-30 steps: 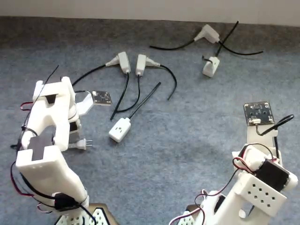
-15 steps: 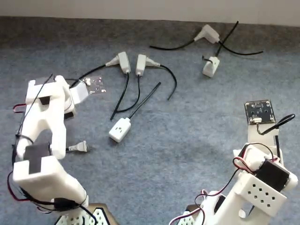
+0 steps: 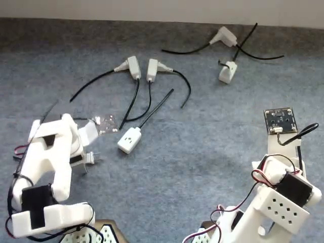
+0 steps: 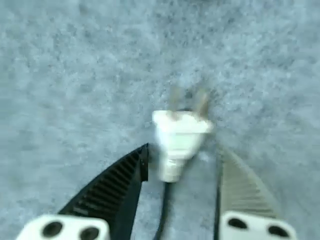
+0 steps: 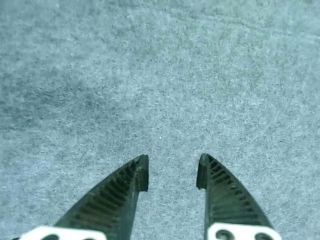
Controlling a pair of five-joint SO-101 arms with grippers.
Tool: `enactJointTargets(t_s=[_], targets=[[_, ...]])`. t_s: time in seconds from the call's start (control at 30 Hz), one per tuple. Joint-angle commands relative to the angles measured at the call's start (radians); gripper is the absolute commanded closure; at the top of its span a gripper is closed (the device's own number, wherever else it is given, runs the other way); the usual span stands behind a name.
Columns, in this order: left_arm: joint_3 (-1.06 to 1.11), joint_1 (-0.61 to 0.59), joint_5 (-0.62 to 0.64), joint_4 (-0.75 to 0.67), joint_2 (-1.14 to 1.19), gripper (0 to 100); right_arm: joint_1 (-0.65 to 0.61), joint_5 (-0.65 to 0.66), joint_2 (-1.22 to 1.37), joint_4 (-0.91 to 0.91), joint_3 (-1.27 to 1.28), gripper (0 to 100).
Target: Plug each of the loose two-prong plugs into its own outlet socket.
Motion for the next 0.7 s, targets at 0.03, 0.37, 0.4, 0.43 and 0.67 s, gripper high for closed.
enactJointTargets(t_s=[0.03,0.37,0.4,0.43,0.67], targets=[[0.104,0.024,-0.628,-0.178,-0.005,78,0.002,0.009,-0.007,-0.018,-0.002,83.0],[0.099,0.056,-0.626,-0.178,-0.016,98,0.002,0.009,-0.007,-0.018,-0.004,83.0],[0.099,0.056,-0.626,-0.176,-0.016,100,0.002,0.009,-0.007,-0.018,-0.004,83.0],[0.099,0.053,-0.626,-0.176,-0.016,99,0.002,0.009,-0.007,-0.018,-0.004,83.0],[0.104,0.038,-0.624,-0.175,-0.077,99,0.002,0.009,-0.007,-0.018,-0.002,83.0]])
